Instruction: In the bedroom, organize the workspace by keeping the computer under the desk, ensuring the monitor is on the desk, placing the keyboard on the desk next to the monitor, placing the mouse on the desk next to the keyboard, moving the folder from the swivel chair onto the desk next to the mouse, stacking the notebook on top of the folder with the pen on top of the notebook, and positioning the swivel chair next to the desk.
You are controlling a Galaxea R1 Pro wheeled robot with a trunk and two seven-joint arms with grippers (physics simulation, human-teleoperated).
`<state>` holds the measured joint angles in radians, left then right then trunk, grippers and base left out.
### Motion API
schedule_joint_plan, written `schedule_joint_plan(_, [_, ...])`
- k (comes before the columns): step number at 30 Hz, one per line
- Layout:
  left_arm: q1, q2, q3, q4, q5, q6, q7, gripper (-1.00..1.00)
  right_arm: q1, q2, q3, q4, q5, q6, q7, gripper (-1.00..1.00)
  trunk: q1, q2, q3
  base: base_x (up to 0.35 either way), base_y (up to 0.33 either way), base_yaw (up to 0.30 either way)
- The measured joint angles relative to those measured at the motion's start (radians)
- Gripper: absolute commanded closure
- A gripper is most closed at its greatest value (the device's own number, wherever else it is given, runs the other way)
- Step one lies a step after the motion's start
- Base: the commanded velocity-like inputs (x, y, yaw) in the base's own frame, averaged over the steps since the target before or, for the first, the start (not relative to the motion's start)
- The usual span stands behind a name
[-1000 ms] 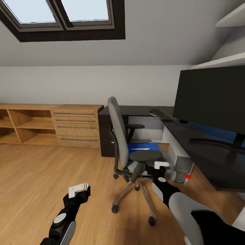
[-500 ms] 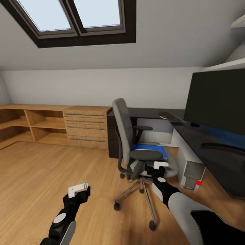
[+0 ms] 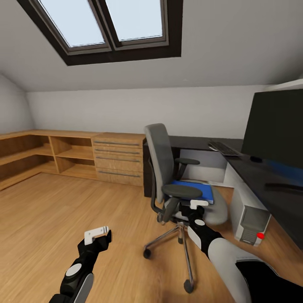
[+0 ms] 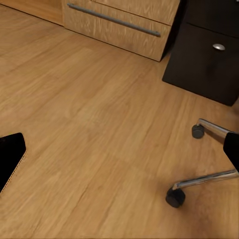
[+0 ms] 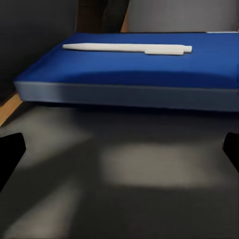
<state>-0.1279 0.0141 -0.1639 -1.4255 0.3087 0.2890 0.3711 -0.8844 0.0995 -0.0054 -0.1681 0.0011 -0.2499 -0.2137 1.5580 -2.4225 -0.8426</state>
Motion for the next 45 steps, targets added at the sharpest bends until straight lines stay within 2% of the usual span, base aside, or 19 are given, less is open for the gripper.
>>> schedule_joint_plan(13, [0.0, -0.001, 0.0, 0.0, 0.0, 0.0, 0.0, -1.0, 0.0, 0.0, 0.0, 0.0, 0.0, 0.0, 0.0, -1.0, 0.0, 0.0, 0.016, 0.0, 0.0, 0.178])
schedule_joint_plan(23, [0.0, -0.002, 0.0, 0.0, 0.0, 0.0, 0.001, -1.0, 0.0, 0.0, -0.001, 0.0, -0.001, -0.005, 0.0, -1.0, 0.0, 0.0, 0.019, 0.0, 0.0, 0.019])
schedule_joint_plan(45, [0.0, 0.0, 0.0, -0.01, 0.001, 0.008, 0.003, -1.0, 0.0, -0.002, 0.0, 0.0, 0.0, -0.021, 0.0, -1.0, 0.0, 0.0, 0.041, 0.0, 0.0, -0.183])
